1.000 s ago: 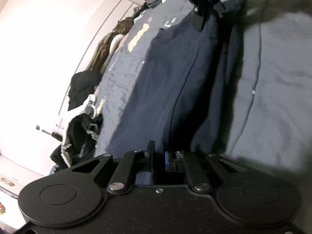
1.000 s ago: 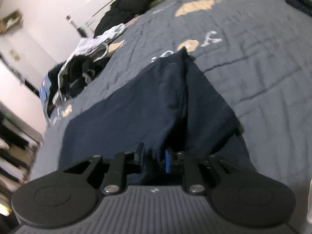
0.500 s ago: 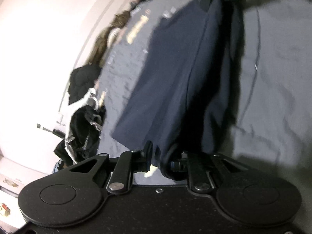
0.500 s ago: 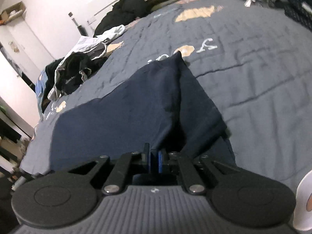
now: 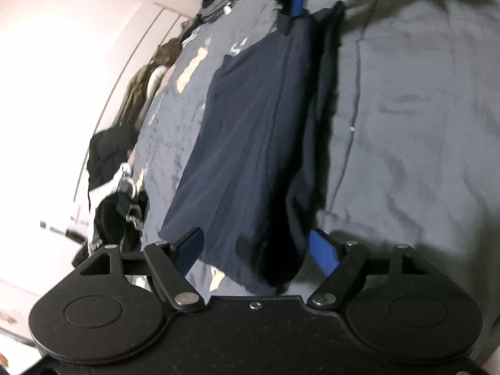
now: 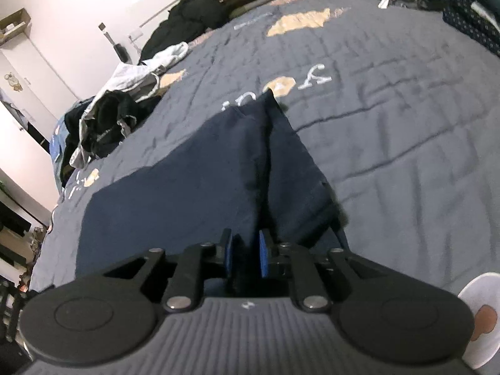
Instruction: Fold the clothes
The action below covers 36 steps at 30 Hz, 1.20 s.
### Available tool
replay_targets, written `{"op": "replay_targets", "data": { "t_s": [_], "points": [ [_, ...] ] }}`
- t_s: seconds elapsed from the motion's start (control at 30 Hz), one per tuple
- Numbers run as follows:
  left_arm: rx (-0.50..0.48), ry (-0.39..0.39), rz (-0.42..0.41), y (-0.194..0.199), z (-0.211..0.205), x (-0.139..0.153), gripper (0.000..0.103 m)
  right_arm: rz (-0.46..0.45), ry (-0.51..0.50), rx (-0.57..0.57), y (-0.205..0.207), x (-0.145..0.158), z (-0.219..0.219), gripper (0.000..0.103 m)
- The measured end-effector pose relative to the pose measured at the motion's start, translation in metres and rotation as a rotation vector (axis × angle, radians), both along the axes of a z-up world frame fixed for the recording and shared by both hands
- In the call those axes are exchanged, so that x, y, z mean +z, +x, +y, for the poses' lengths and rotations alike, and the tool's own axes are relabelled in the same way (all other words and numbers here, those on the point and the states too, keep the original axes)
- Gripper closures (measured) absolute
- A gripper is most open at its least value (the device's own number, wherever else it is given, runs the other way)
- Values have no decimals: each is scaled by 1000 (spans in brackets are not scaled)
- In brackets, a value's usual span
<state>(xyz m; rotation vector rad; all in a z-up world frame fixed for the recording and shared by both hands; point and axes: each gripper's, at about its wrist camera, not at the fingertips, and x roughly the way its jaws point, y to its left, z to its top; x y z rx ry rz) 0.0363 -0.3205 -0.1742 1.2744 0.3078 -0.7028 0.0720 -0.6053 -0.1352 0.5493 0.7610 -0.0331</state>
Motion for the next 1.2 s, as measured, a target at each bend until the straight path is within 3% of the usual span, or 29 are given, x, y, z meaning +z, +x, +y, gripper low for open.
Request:
{"op": "replay_targets", "data": {
  "t_s": [0.07, 0.17, 0.23, 0.53, 0.6, 0.67, 0.77, 0.83, 0.9, 0.93, 0.97, 1.1, 1.2],
  "points": [
    [-27, 15, -19, -5, -3, -4, 31, -15, -17, -3, -3, 4, -1, 86],
    [-21, 42, -28, -2, -7, -16, 49, -9, -17, -7, -2, 1, -3, 86],
    [-3, 19, -10, 1, -7, -13, 56, 4, -8, -14, -1, -4, -5, 86],
    [78, -85, 69, 17, -4, 1, 50, 24, 16, 25, 8, -14, 12, 85],
    [89, -150, 104, 19, -2, 12, 50, 13, 11, 25, 9, -14, 16, 85],
    [107, -235, 154, 23, 0, 24, 50, -3, 47, 18, 8, -12, 14, 92],
    [126, -320, 197, 27, 0, 33, 50, -46, 109, 6, 5, -5, 9, 95],
    [120, -251, 140, 27, -7, 21, 50, -73, 145, 2, 4, -1, 8, 95],
    [123, -160, 84, 28, -11, 5, 67, -99, 179, -2, 3, 4, 8, 96],
    [125, -138, 80, 29, -11, 1, 86, -110, 193, -7, 2, 6, 8, 96],
    [124, -122, 73, 29, -10, -2, 89, -121, 206, -16, 1, 8, 8, 96],
    [116, -140, 0, 28, -3, 15, 91, -163, 251, -49, -2, 15, 3, 97],
    [127, -78, -66, 31, 0, 13, 91, -182, 259, -50, -2, 19, 1, 97]
  ]
}}
